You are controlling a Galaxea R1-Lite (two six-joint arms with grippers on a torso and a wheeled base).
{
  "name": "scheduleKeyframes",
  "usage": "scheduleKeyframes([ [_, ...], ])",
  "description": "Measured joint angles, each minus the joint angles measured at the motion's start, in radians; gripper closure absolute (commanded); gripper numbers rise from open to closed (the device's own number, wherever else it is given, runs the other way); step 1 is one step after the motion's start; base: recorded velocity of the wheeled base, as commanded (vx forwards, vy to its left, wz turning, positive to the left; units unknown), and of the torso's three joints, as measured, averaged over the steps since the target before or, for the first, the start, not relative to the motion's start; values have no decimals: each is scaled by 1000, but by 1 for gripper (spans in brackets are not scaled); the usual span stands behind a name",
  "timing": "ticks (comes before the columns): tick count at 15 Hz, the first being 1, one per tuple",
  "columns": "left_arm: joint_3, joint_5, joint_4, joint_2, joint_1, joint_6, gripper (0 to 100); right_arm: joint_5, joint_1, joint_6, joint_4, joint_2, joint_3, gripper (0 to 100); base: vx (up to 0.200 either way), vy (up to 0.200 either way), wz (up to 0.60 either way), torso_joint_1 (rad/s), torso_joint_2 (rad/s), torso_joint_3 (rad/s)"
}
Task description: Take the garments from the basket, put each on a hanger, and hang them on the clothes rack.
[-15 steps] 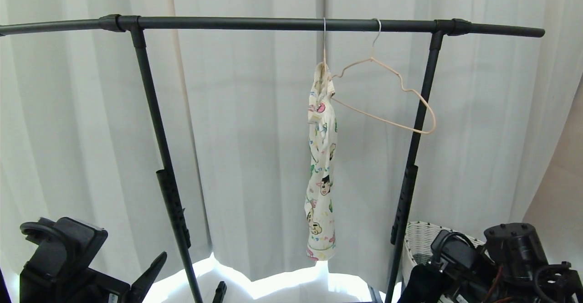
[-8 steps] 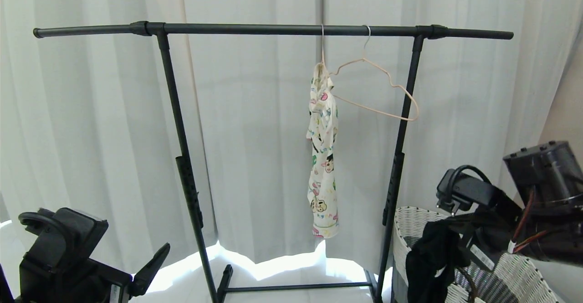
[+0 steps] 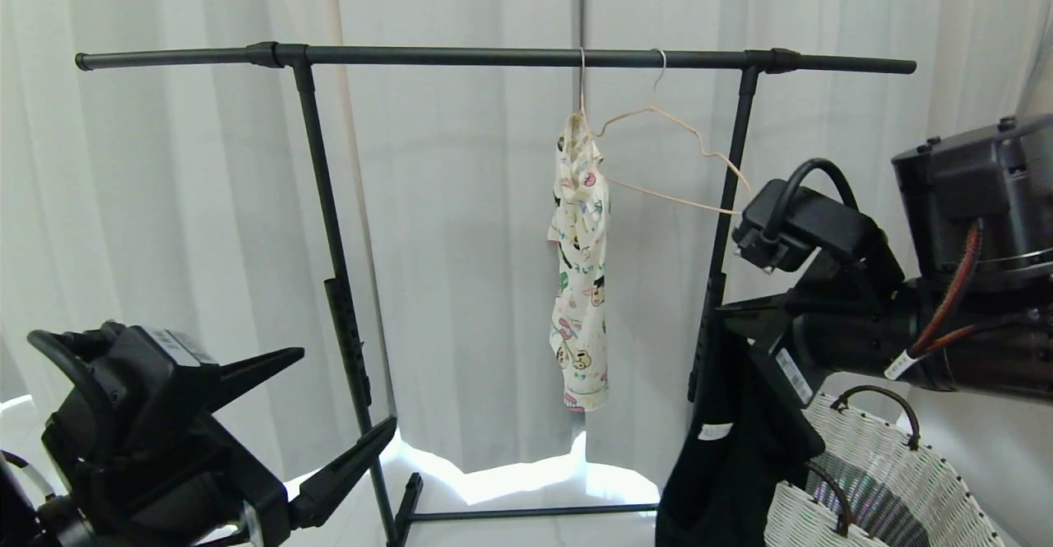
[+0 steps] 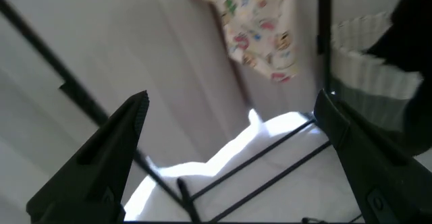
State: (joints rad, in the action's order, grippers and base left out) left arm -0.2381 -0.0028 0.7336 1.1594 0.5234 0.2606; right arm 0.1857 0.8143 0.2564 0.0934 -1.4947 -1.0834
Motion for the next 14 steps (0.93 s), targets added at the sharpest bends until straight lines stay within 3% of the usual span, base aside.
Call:
scheduleKeyframes([
  [3, -47, -4, 0, 44, 141, -24, 0, 0, 66, -29, -5, -66, -118, 100, 0, 0, 0, 0, 0, 0],
  [7, -106, -3, -1, 117, 309, -228, 0, -1, 111, -31, -6, -137, -216, 100, 0, 0, 0, 0, 0, 0],
  [9, -164, -1, 0, 179, 338, -293, 0, -4, 127, -43, -7, -157, -235, 100, 0, 0, 0, 0, 0, 0],
  [14, -289, 8, 0, 383, 331, -315, 0, -11, 155, -59, -13, -168, -245, 100, 0, 0, 0, 0, 0, 0],
])
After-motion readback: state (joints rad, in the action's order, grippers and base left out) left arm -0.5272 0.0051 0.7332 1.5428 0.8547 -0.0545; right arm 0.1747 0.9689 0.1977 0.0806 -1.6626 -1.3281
